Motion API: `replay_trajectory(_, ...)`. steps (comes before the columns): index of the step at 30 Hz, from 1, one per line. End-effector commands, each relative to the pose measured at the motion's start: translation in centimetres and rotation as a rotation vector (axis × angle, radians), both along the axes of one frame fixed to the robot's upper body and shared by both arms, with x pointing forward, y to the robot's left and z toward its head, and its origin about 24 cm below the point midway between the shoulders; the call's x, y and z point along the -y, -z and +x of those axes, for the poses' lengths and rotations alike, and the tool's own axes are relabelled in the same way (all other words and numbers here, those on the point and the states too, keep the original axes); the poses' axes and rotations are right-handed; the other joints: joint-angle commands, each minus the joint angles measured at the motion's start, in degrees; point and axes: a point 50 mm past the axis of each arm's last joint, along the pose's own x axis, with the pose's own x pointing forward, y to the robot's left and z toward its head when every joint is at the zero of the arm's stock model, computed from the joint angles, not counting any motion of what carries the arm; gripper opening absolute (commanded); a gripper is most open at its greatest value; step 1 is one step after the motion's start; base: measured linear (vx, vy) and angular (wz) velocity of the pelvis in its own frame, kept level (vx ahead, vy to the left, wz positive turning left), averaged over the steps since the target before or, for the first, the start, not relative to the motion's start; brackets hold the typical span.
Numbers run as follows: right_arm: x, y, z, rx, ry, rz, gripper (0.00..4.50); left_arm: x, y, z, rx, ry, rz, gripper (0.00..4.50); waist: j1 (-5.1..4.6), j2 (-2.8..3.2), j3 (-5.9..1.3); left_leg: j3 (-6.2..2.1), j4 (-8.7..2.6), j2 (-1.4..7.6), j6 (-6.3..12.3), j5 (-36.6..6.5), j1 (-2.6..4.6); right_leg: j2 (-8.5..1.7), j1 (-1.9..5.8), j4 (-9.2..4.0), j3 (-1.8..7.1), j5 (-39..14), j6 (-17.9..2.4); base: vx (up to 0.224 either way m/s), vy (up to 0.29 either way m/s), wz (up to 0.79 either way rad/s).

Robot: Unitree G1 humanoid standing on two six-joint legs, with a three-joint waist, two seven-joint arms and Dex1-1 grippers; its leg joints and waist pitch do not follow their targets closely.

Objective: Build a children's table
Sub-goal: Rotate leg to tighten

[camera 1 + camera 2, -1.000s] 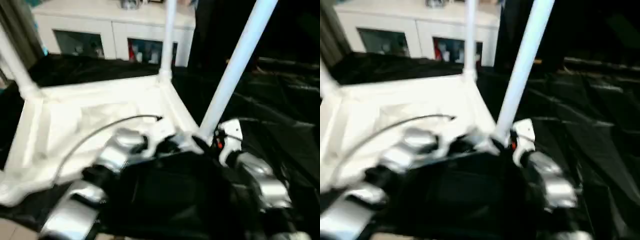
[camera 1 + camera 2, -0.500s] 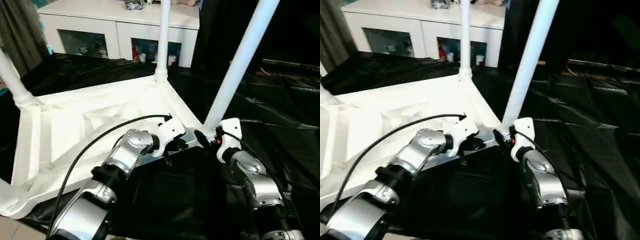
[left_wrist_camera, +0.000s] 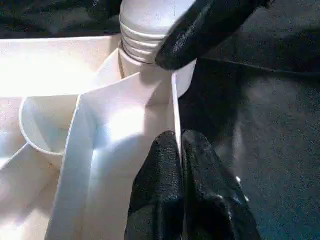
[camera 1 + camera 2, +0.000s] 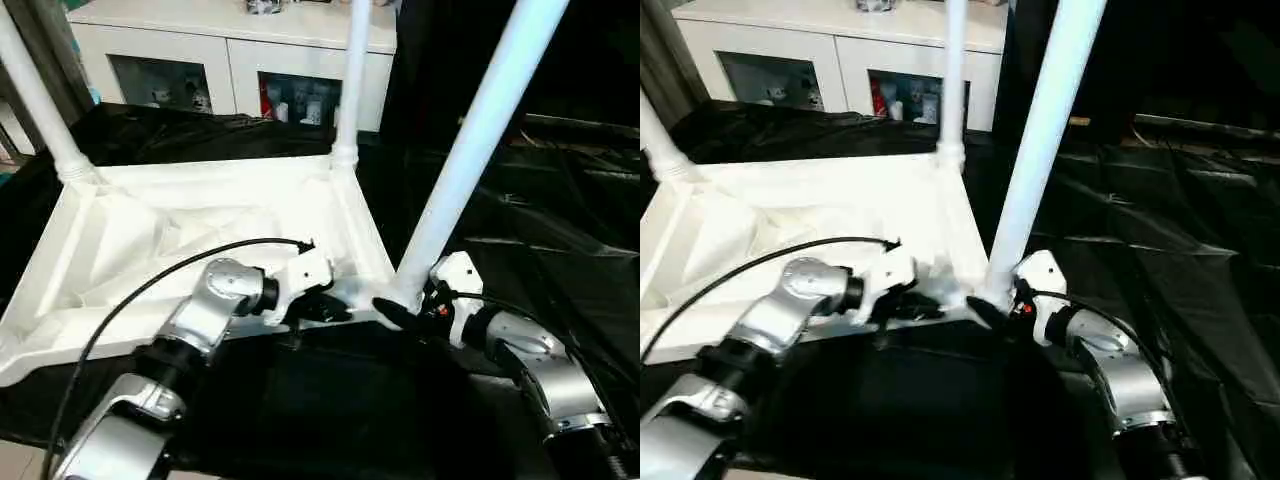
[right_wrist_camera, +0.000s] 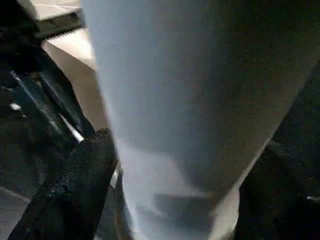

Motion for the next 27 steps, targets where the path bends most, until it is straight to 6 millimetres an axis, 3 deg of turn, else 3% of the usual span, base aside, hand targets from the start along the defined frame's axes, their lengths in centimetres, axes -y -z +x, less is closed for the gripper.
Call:
replay_trajectory(1, 0.2, -0.4, -0.3, 0.008, -0.026, 0.015, 3.79, 0.3, 0.5, -0.8, -0.045, 0.043, -0.045, 0.00, 0.02, -1.10, -2.97, -0.83, -3.60, 2.37, 4.19, -10.2, 0.52, -3.22, 2.50, -3.69, 2.42, -11.8, -11.6, 0.000, 0.000, 0.00)
replay_trajectory(9, 0.5, 0.6, -0.9, -0.016, -0.103, -0.070, 3.79, -0.1, 0.4, -0.7, -0.044, 0.037, -0.031, 0.00, 0.07, -1.28, -2.85, -0.82, -3.58, 2.26, 3.51, -10.8, 0.47, -3.26, 2.52, -3.96, 2.40, -14.4, -10.9, 0.000, 0.000, 0.00)
replay_trajectory(19, 0.3, 0.3, -0.9, -0.013, -0.102, -0.016, 2.86, -0.2, 0.3, -0.6, -0.047, 0.036, -0.040, 0.00, 0.12, -1.12, -3.02, -0.80, -3.38, 2.25, 4.32, -9.2, 0.51, -3.15, 2.64, -3.57, 2.37, -11.0, -11.9, 0.000, 0.000, 0.00)
replay_trajectory(27, 0.3, 0.7, -1.3, -0.046, -0.090, 0.027, 2.75, 0.0, 0.5, -0.7, -0.055, 0.031, -0.031, 0.00, 0.14, -0.93, -3.00, -0.82, -3.39, 2.25, 4.03, -9.9, 0.59, -3.11, 2.65, -3.61, 2.36, -11.3, -12.2, 0.000, 0.000, 0.00)
